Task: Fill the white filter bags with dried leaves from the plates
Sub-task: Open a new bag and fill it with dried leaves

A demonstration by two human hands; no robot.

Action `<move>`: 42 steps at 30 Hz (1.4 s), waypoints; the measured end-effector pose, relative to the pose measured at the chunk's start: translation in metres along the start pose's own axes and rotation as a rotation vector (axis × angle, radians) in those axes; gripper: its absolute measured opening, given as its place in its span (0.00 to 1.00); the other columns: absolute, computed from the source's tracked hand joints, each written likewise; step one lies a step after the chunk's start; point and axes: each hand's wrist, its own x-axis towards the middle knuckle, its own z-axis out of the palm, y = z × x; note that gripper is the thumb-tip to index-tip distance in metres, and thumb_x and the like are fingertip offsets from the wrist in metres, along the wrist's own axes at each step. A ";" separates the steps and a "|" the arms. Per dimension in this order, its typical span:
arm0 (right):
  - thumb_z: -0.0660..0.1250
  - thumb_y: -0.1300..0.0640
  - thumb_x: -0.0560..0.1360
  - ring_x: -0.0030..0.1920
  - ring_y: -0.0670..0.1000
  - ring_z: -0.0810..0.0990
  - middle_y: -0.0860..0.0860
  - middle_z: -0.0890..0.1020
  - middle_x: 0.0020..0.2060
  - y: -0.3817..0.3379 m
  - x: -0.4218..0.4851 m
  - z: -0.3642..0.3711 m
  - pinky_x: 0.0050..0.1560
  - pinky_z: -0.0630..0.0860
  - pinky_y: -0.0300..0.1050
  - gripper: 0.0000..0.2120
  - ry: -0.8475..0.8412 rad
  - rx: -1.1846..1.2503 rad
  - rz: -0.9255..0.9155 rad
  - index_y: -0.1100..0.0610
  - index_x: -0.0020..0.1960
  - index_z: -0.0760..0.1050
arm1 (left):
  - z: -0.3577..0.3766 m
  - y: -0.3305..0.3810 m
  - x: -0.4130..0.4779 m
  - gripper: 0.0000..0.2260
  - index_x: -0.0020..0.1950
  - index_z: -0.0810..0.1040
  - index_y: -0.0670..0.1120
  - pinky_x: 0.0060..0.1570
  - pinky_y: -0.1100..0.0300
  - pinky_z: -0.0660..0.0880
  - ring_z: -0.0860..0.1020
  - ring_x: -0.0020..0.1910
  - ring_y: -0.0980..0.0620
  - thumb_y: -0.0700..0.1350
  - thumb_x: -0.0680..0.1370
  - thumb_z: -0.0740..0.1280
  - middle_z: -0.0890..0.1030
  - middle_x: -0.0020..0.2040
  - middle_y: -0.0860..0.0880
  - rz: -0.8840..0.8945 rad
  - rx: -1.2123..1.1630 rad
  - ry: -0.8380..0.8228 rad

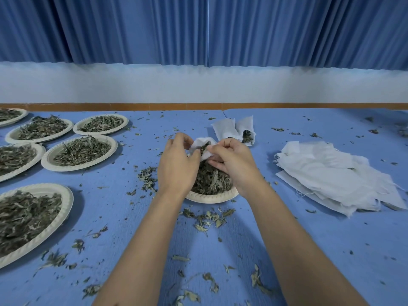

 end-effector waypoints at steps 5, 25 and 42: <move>0.65 0.68 0.74 0.31 0.40 0.80 0.45 0.79 0.28 -0.001 0.002 -0.002 0.45 0.80 0.39 0.07 -0.074 0.004 -0.048 0.57 0.45 0.73 | 0.002 0.001 -0.001 0.07 0.47 0.71 0.50 0.45 0.52 0.76 0.78 0.48 0.48 0.47 0.75 0.68 0.78 0.49 0.48 -0.142 -0.243 -0.021; 0.64 0.54 0.76 0.34 0.48 0.76 0.51 0.83 0.40 0.011 -0.001 0.004 0.31 0.69 0.42 0.07 0.284 -0.817 -0.482 0.51 0.52 0.80 | 0.001 -0.003 0.000 0.06 0.48 0.77 0.47 0.35 0.68 0.68 0.72 0.38 0.58 0.37 0.75 0.68 0.78 0.47 0.49 0.007 -0.108 0.115; 0.64 0.56 0.75 0.32 0.51 0.73 0.46 0.72 0.29 0.011 -0.002 0.001 0.29 0.65 0.47 0.06 0.301 -0.844 -0.371 0.53 0.45 0.66 | -0.004 -0.003 -0.007 0.04 0.50 0.72 0.44 0.29 0.59 0.61 0.72 0.33 0.47 0.43 0.78 0.65 0.74 0.46 0.47 0.159 0.298 0.190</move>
